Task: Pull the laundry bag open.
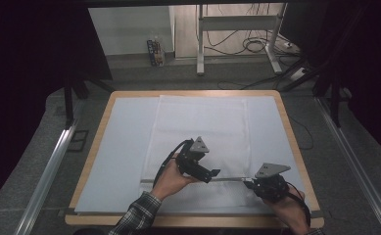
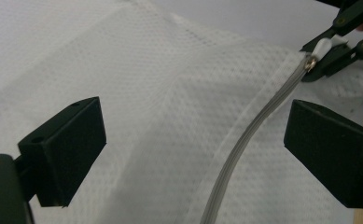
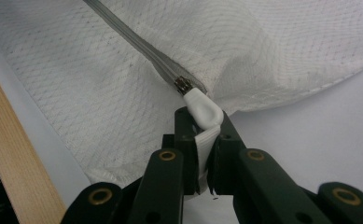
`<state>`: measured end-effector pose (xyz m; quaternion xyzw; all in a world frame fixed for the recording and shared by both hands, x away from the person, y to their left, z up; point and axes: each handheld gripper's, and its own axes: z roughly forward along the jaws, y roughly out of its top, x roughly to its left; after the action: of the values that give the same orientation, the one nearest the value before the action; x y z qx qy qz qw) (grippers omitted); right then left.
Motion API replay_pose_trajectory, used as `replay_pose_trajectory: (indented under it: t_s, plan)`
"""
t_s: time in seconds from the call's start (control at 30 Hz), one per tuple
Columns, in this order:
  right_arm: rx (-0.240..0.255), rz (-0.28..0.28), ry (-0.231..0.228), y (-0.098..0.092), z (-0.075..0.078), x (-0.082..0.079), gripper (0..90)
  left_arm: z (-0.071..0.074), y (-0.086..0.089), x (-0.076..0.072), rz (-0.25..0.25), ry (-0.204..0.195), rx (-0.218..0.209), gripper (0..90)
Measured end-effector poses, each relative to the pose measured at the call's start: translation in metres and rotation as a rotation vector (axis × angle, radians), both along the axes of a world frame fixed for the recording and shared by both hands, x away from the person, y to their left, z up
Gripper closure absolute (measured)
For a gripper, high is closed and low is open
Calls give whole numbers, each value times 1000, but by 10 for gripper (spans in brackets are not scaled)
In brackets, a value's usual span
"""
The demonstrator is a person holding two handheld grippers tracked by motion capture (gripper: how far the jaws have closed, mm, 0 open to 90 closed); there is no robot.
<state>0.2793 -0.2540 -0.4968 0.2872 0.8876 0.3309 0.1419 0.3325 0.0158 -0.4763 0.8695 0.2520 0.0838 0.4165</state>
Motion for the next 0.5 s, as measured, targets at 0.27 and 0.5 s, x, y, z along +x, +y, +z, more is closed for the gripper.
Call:
replay_pose_trajectory:
  t_s: [0.27, 0.5]
  plan:
    - [3, 1, 9, 0, -1, 0, 832, 2, -26, 5, -34, 0, -12, 50]
    - [4, 13, -6, 0, 0, 0, 831, 4, -40, 9, -53, 7, -20, 47]
